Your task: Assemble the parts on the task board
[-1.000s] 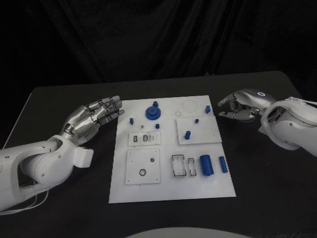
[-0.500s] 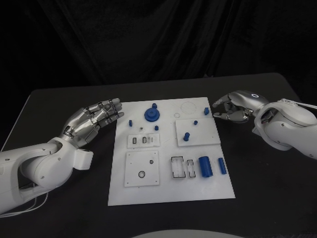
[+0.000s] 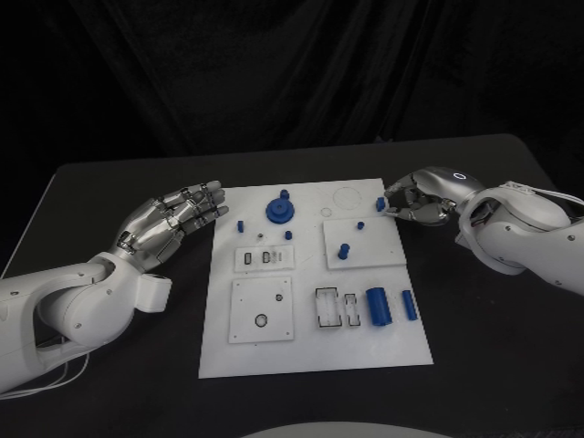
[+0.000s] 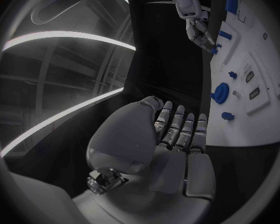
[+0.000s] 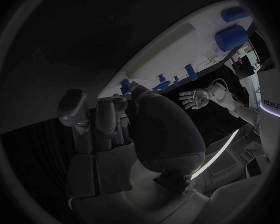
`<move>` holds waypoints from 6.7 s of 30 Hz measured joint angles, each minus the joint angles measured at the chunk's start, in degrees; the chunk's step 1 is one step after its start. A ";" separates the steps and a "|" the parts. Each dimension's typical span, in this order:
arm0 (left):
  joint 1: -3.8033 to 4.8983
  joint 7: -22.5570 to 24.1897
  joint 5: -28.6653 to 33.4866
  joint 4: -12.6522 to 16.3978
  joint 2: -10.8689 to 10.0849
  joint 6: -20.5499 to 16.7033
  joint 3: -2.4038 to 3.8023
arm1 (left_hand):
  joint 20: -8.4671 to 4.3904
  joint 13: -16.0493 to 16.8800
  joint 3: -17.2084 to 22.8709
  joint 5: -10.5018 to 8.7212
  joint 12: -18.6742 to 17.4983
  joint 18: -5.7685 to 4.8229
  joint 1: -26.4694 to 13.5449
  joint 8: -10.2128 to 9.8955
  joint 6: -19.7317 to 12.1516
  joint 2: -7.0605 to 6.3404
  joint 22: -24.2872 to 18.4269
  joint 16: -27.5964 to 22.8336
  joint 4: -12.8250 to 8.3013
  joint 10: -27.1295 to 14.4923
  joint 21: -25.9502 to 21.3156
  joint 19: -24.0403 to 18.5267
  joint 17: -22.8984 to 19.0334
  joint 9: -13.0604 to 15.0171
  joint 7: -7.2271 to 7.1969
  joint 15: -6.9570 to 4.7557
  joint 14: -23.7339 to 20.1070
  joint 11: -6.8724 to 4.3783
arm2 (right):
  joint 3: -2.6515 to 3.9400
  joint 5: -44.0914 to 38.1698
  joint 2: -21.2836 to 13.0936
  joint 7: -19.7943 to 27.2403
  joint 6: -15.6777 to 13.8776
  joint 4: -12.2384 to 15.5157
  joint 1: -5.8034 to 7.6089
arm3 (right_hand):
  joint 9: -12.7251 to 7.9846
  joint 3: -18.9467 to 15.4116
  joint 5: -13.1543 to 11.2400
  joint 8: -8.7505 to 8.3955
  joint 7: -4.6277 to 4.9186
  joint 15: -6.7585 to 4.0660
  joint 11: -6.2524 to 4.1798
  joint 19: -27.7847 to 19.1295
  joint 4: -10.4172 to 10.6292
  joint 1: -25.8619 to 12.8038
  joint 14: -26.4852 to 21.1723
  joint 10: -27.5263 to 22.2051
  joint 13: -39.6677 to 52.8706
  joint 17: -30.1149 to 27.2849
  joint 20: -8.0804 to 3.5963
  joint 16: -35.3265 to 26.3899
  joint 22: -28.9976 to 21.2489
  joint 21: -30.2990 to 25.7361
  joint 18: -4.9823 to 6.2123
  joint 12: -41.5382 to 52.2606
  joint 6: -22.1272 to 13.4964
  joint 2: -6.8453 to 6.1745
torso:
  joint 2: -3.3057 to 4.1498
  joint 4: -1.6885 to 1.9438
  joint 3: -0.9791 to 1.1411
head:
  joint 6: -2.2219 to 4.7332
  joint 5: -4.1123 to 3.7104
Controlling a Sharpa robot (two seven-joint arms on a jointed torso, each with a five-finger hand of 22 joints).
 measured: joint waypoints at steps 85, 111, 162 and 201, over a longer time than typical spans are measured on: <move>-0.01 0.00 0.48 -0.90 1.84 2.66 -0.02 | 0.84 0.04 0.48 0.00 0.02 0.00 -0.21 0.00 0.63 0.21 0.28 1.76 -0.48 0.59 0.46 0.84 0.28 0.04 0.63 1.02 1.44 0.99 | 0.11 0.29 10.82 6.80 -5.32 9.26 -1.25 | 5.49 0.16 2.60 12.82 -0.90 -0.11 0.20 0.94 -5.55 7.00 0.11 -0.60 -0.12 0.97 -0.30 -1.43 0.01 -2.43 0.00 -0.22 6.50 1.45 | 0.05 0.03 0.02 | -1.24 5.05; -0.01 0.00 1.67 -0.33 1.39 1.99 -0.03 | 0.83 0.04 0.48 0.00 0.02 0.00 -0.21 0.00 0.63 0.21 0.32 1.99 -0.48 0.59 0.46 0.83 0.27 0.09 0.63 0.81 1.65 0.99 | 0.12 0.30 16.67 1.36 1.73 6.17 -1.95 | 5.50 -0.47 1.10 16.02 -0.33 1.36 1.21 -3.48 -4.90 6.29 -4.60 -7.78 -4.81 -3.19 1.22 -5.89 0.00 -11.52 1.81 -4.15 6.32 0.74 | 0.15 -0.11 0.03 | -1.99 4.77; -0.01 0.00 2.42 -1.82 2.85 1.94 -0.03 | 1.24 0.04 0.79 0.00 0.02 -0.01 -0.45 0.00 0.63 0.45 0.42 2.70 -0.80 0.75 0.76 1.25 0.35 0.07 0.62 1.21 2.47 1.14 | 0.28 0.30 19.84 -0.43 7.28 2.40 -2.82 | 9.90 -0.46 0.45 11.34 1.42 2.28 2.10 -7.79 -3.47 5.53 -9.80 -13.83 -9.26 -9.73 1.83 -11.98 0.18 -21.85 4.51 -7.25 1.51 0.02 | 0.15 -0.10 0.01 | -3.05 4.31; -0.02 0.00 2.67 -2.00 2.91 1.96 -0.01 | 2.07 0.03 1.47 0.00 0.02 -0.01 -0.49 0.00 0.83 0.50 0.87 2.91 -1.07 0.87 1.88 2.52 0.34 0.06 0.83 1.33 2.58 1.39 | 0.31 0.31 16.02 1.57 2.78 5.25 -1.38 | 2.58 -4.60 -4.94 2.15 0.66 2.14 1.61 -6.80 0.34 0.38 -10.33 -15.53 -10.09 -10.35 2.19 -11.51 0.04 -23.57 3.15 -6.36 -6.58 -1.34 | 0.16 -0.16 0.05 | -2.38 4.61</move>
